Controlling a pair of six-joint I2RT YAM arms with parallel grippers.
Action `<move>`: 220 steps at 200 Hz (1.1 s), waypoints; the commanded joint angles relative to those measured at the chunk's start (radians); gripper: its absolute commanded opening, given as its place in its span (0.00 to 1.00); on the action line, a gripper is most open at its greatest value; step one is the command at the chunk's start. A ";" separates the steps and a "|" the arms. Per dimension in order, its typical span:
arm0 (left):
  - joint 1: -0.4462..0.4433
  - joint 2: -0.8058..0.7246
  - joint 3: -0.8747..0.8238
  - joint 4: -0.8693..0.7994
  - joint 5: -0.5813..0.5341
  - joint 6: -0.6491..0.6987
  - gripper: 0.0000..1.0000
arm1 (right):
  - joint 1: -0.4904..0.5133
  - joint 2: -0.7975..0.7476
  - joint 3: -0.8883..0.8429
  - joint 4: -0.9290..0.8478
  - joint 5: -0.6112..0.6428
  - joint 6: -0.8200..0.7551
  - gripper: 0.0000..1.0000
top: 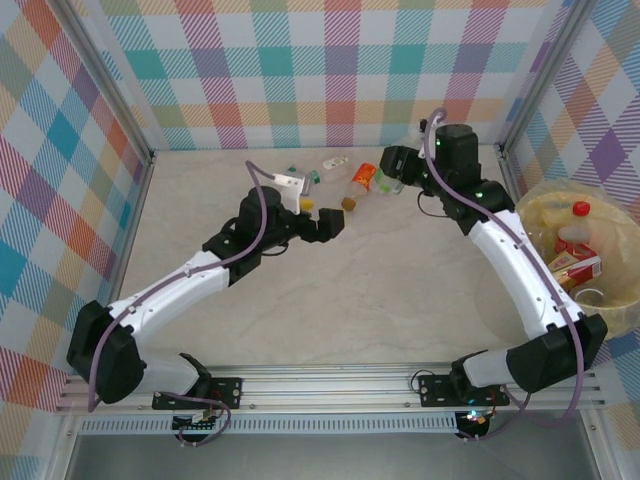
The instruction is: Put the plastic bottles in the bin
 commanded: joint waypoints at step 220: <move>0.197 0.093 0.058 -0.458 -0.665 -0.371 1.00 | -0.400 -0.005 0.711 -0.993 0.753 -0.340 0.50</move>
